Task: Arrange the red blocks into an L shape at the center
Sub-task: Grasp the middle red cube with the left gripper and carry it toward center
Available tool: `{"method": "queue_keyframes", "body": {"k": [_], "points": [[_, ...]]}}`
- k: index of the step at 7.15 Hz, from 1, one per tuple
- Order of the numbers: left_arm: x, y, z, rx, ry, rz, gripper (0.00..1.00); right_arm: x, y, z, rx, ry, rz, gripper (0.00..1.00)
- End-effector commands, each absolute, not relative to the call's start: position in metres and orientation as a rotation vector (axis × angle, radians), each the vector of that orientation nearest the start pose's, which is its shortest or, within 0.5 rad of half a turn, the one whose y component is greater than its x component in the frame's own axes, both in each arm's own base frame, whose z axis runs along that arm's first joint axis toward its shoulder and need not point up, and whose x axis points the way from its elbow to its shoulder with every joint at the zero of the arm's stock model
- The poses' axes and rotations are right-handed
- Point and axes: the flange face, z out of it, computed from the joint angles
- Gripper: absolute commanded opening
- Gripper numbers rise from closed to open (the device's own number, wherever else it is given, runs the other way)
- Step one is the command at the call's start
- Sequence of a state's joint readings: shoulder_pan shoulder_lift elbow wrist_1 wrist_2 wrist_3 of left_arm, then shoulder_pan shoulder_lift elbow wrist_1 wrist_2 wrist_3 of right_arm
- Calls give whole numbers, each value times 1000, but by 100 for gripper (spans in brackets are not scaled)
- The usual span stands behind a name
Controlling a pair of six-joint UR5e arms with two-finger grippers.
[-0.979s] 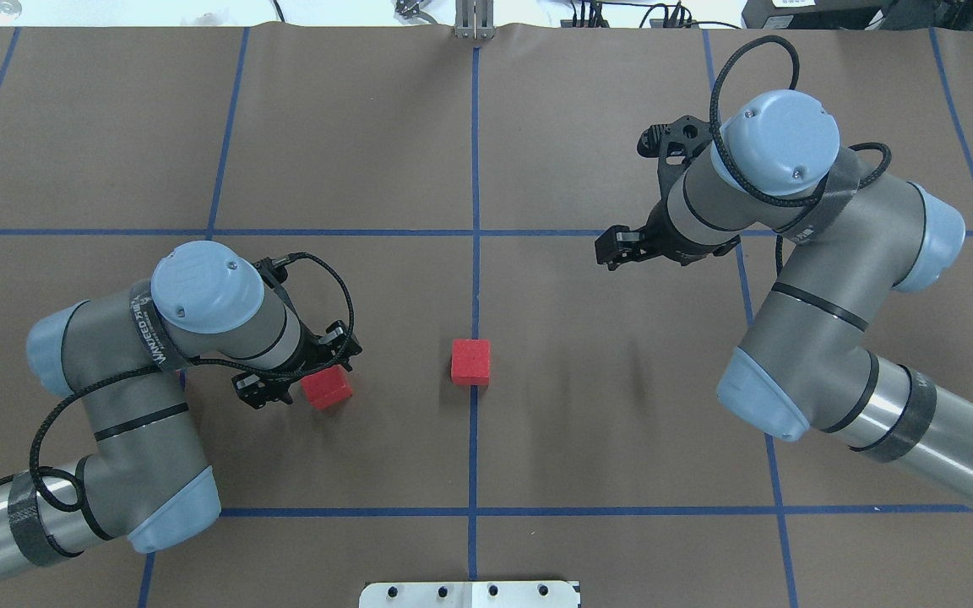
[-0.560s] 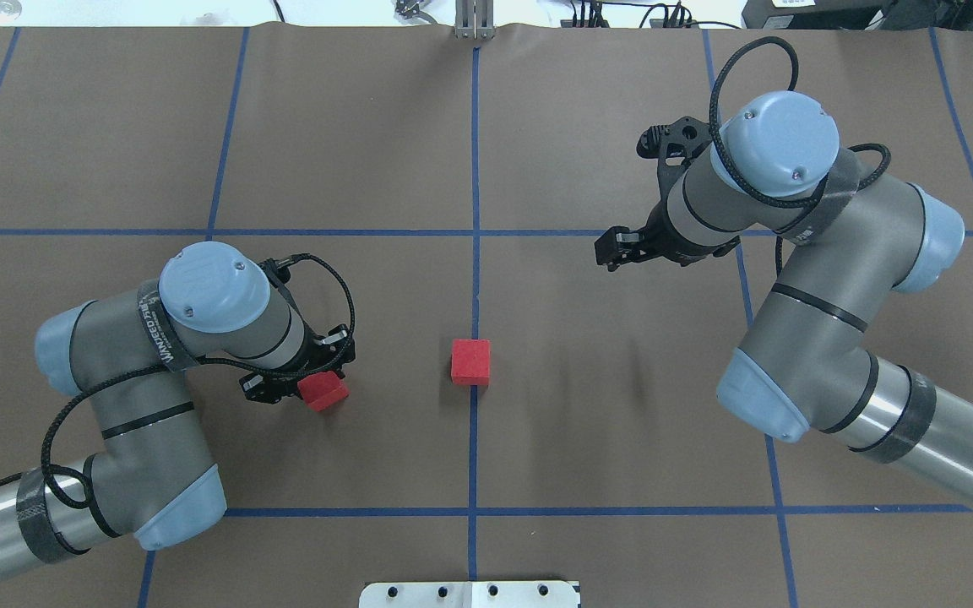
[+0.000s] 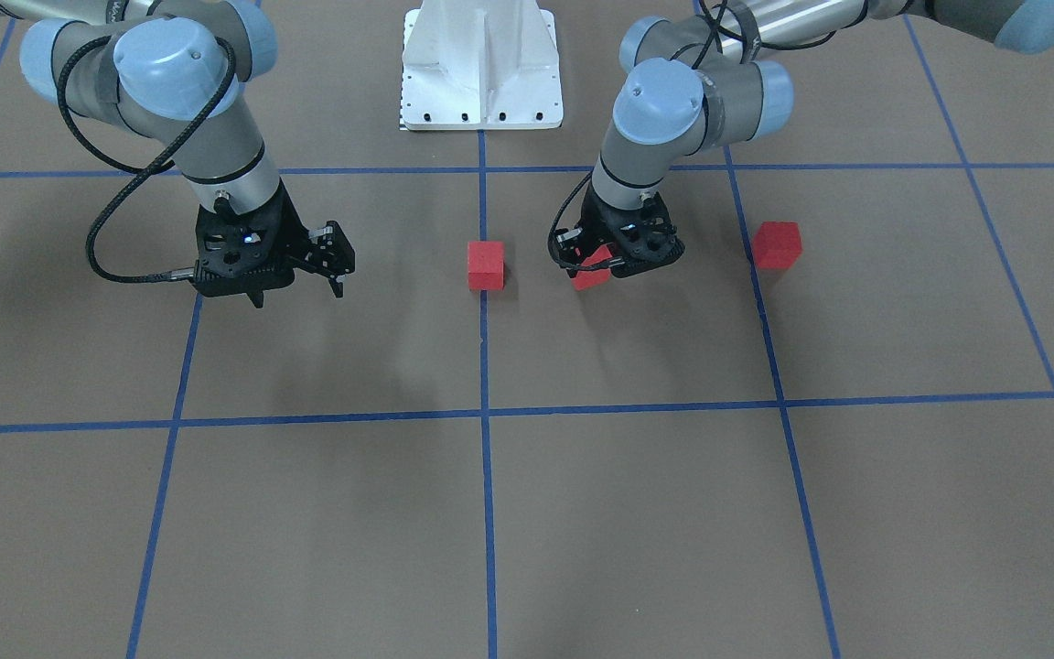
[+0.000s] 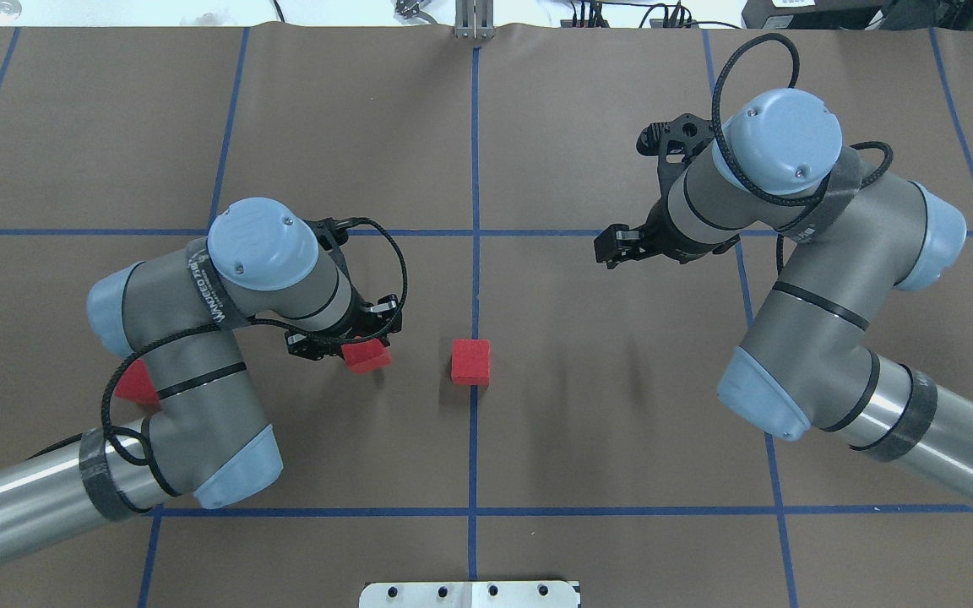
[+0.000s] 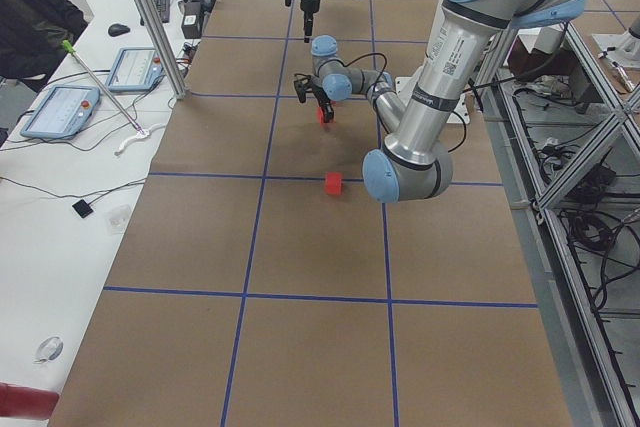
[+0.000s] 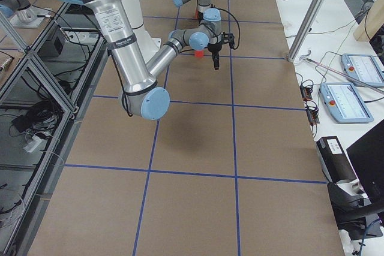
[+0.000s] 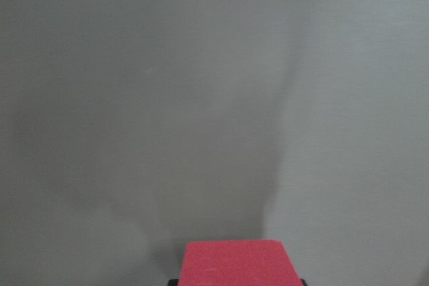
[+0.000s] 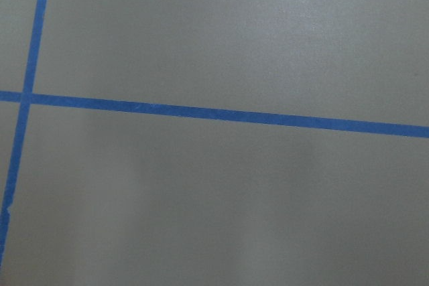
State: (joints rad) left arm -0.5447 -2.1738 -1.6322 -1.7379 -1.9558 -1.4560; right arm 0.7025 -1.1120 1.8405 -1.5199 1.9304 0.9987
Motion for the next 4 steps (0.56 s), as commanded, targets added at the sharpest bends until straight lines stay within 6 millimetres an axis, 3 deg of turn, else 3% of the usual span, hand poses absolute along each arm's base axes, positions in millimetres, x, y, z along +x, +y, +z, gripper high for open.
{"method": "queue_keyframes", "body": {"k": [1,2,4], "points": [[573,-487,222,30,878,-56,0,-406,-475,280,186,-820,-15,100],[580,-490,217,50,875,-11,0,-406,-476,280,185,-818,-14,100],[619,-506,175,40,872,0,0,-405,-476,280,188,-819,-13,100]]}}
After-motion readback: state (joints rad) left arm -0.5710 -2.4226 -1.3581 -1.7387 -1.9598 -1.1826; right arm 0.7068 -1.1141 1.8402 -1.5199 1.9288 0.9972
